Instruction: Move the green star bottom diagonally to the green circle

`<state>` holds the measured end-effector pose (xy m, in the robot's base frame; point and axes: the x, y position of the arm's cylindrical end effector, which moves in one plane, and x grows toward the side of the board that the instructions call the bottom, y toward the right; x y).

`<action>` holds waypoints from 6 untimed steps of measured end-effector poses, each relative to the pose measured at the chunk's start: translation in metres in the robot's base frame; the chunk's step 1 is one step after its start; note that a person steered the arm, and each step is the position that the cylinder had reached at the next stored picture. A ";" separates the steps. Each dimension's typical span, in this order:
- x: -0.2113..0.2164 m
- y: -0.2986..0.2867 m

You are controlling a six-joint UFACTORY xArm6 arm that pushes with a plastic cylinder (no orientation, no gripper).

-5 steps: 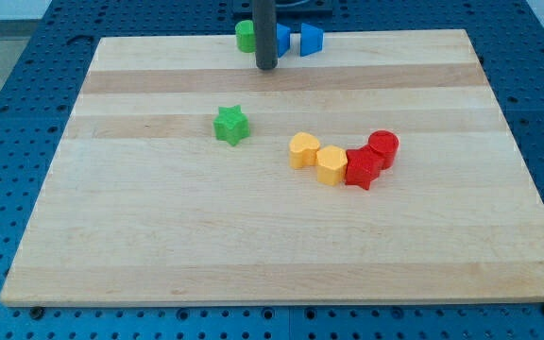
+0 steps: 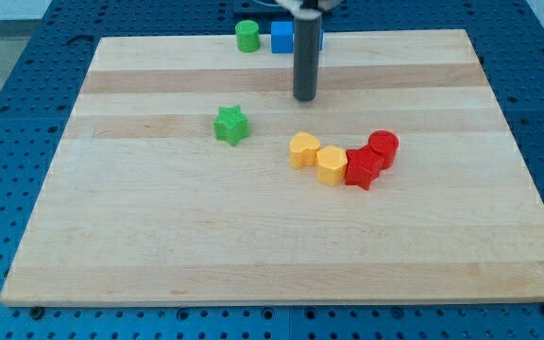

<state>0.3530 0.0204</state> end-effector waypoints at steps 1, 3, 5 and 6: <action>0.049 -0.029; 0.095 -0.085; -0.001 -0.082; -0.009 -0.072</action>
